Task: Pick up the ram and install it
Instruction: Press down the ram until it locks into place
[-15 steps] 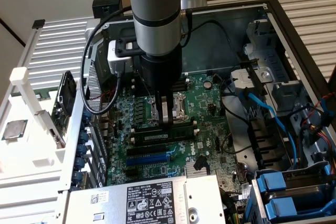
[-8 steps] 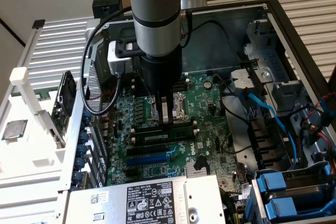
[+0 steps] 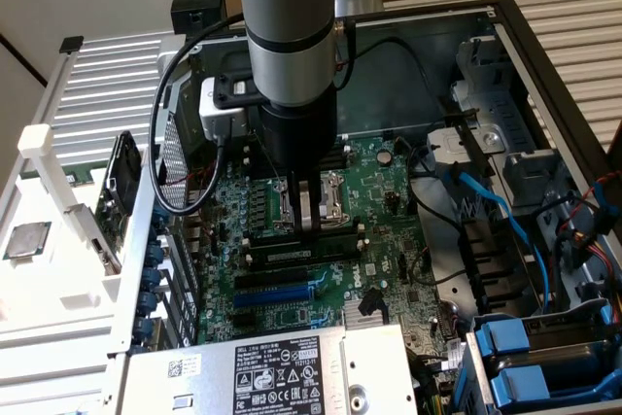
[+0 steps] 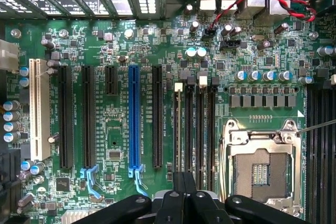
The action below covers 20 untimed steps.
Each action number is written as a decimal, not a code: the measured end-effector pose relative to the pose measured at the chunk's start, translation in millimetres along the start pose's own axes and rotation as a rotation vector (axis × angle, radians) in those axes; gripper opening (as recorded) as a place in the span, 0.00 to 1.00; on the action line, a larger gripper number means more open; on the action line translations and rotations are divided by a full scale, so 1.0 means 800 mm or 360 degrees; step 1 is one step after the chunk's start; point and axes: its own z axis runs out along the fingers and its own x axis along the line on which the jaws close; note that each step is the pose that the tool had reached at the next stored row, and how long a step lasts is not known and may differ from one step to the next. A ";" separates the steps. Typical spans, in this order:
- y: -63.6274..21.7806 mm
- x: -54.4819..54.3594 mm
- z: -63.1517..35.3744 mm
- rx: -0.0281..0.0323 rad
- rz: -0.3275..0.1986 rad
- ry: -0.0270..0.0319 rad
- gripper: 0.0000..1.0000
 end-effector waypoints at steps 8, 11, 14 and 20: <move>0.000 0.000 -0.002 0.00006 0.0000 -0.00011 0.11; 0.000 0.000 -0.007 0.00002 0.0000 -0.00003 0.11; 0.000 0.000 -0.015 0.00000 0.0000 -0.00001 0.11; 0.000 -0.001 -0.028 0.00000 0.0000 -0.00002 0.11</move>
